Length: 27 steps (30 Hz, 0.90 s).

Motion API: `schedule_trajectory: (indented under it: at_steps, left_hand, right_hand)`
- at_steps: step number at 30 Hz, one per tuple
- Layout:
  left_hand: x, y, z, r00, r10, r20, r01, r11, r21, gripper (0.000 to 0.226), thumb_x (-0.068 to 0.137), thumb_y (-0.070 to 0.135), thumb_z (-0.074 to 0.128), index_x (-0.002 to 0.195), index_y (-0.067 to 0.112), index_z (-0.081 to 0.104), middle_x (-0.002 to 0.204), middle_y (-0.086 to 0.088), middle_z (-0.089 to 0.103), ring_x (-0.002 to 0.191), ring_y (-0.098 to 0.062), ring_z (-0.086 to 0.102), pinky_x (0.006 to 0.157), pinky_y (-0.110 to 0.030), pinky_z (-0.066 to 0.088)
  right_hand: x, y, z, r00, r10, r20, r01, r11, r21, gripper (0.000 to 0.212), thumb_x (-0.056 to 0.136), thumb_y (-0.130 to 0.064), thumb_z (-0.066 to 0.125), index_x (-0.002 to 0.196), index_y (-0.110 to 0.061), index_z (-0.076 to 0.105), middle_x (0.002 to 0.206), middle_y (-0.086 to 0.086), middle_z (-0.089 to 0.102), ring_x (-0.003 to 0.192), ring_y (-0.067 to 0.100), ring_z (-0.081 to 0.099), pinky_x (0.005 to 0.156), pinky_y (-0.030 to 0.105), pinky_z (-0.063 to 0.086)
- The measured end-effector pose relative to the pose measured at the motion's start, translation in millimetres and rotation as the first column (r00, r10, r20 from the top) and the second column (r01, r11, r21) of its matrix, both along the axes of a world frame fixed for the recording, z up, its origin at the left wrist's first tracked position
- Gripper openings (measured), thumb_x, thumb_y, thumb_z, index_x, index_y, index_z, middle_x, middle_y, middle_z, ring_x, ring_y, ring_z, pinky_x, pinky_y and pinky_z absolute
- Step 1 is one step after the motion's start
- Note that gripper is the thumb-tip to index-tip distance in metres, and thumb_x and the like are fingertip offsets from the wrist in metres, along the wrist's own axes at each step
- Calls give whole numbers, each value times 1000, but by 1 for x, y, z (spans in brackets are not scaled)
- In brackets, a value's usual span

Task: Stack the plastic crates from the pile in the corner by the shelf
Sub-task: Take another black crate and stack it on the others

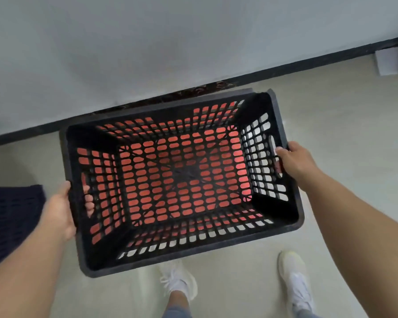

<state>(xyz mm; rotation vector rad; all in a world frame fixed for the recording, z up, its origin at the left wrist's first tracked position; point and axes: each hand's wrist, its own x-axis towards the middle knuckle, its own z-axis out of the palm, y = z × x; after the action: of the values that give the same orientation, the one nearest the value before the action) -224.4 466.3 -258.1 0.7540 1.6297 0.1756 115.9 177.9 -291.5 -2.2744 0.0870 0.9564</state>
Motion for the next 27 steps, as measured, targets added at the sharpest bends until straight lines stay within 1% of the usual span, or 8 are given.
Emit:
schedule_trajectory:
  at_steps: [6, 8, 11, 14, 17, 21, 24, 27]
  left_hand:
    - [-31, 74, -60, 998, -29, -53, 28, 1000, -13, 43, 98, 40, 24, 84, 14, 55, 48, 2, 63, 41, -10, 59, 65, -30, 39]
    - [-36, 84, -80, 996, -79, -52, 76, 995, -62, 43, 100, 38, 22, 99, 11, 56, 66, -3, 69, 59, -13, 64, 78, -33, 43]
    - [-47, 95, -101, 992, -126, -22, 122, 982, -141, 46, 100, 40, 22, 126, 12, 49, 91, -4, 66, 89, -19, 57, 101, -40, 37]
    - [-56, 97, -100, 988, -154, 34, 157, 971, -180, 48, 99, 46, 25, 130, 18, 48, 103, -6, 64, 101, -22, 57, 101, -45, 36]
    - [-59, 91, -104, 988, -146, 54, 153, 977, -151, 46, 96, 51, 28, 125, 23, 52, 108, -5, 62, 99, -20, 58, 91, -44, 43]
    - [-58, 83, -114, 996, -87, -31, 86, 996, -39, 40, 94, 54, 33, 99, 28, 62, 90, 3, 63, 82, -12, 60, 83, -38, 48]
    - [-59, 79, -123, 998, -28, -62, 31, 998, 46, 38, 92, 55, 37, 89, 30, 65, 77, 5, 60, 70, -11, 56, 78, -35, 49]
    - [-54, 77, -125, 991, 4, -134, 10, 994, 105, 38, 88, 58, 41, 85, 29, 65, 73, 5, 60, 68, -14, 56, 75, -36, 48]
  right_hand:
    - [-25, 83, -48, 1000, -10, -4, 10, 999, -34, 30, 97, -25, 36, 88, -7, 58, 78, 14, 60, 72, 28, 55, 70, 36, 43]
    - [-31, 96, -60, 1000, -17, -3, 17, 999, -34, 33, 96, -22, 33, 76, -9, 56, 82, 17, 62, 74, 28, 57, 72, 37, 45]
    - [-38, 101, -73, 999, -28, -37, 27, 999, -28, 31, 97, -28, 30, 90, -14, 56, 96, 19, 69, 87, 32, 67, 87, 44, 53]
    - [-40, 100, -72, 993, -68, -98, 70, 997, 14, 29, 98, -33, 31, 93, -20, 56, 100, 19, 69, 94, 33, 68, 89, 48, 53]
    - [-39, 97, -72, 985, -79, -152, 84, 996, 32, 34, 96, -36, 32, 107, -16, 58, 103, 18, 70, 96, 33, 68, 88, 49, 53]
    - [-39, 98, -79, 990, -74, -123, 76, 997, 13, 44, 91, -41, 31, 112, -15, 59, 100, 15, 71, 92, 32, 69, 84, 51, 54]
    - [-41, 96, -86, 992, -106, -72, 110, 992, 57, 39, 94, -35, 31, 105, -13, 60, 87, 11, 69, 80, 27, 67, 79, 43, 54]
    - [-43, 98, -87, 992, -127, -19, 128, 989, 72, 31, 91, -29, 34, 92, -12, 59, 69, 4, 56, 61, 20, 53, 64, 35, 48]
